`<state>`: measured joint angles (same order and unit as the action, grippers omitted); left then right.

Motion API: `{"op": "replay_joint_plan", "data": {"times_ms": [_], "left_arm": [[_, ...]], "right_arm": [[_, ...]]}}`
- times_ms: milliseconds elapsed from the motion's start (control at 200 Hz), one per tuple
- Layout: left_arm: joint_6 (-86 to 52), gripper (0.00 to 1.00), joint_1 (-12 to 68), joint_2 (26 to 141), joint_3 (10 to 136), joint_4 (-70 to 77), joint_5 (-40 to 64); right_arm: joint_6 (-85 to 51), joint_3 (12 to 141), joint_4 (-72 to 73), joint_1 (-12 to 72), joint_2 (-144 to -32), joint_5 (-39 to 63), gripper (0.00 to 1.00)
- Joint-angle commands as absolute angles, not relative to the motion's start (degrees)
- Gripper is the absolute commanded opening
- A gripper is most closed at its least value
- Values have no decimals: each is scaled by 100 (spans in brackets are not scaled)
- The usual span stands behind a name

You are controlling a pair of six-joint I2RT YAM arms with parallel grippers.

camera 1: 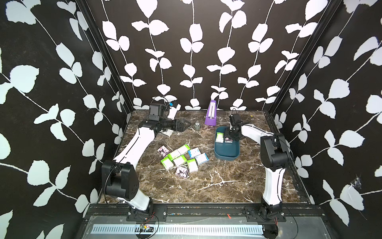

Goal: Put the pocket tissues into the storage box
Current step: Place the pocket tissues in the storage box, then adjust the pocket tissues in the storage box.

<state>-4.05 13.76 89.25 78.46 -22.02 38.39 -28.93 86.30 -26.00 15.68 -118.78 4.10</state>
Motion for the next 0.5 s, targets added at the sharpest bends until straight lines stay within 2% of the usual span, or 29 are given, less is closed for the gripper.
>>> {"op": "replay_joint_plan", "data": {"times_ms": [0, 315, 495], "left_arm": [[-325, 99, 1406, 8895, 7915, -2254, 3843], [-354, 99, 1406, 8910, 7910, -2208, 3880], [-334, 99, 1406, 8902, 7864, -2189, 3861]], "right_arm": [[-2927, 8453, -2494, 1539, -11559, 536, 68], [-2520, 8320, -2718, 1542, -10988, 629, 73], [-2153, 8076, -3049, 1639, -10661, 573, 70]]}}
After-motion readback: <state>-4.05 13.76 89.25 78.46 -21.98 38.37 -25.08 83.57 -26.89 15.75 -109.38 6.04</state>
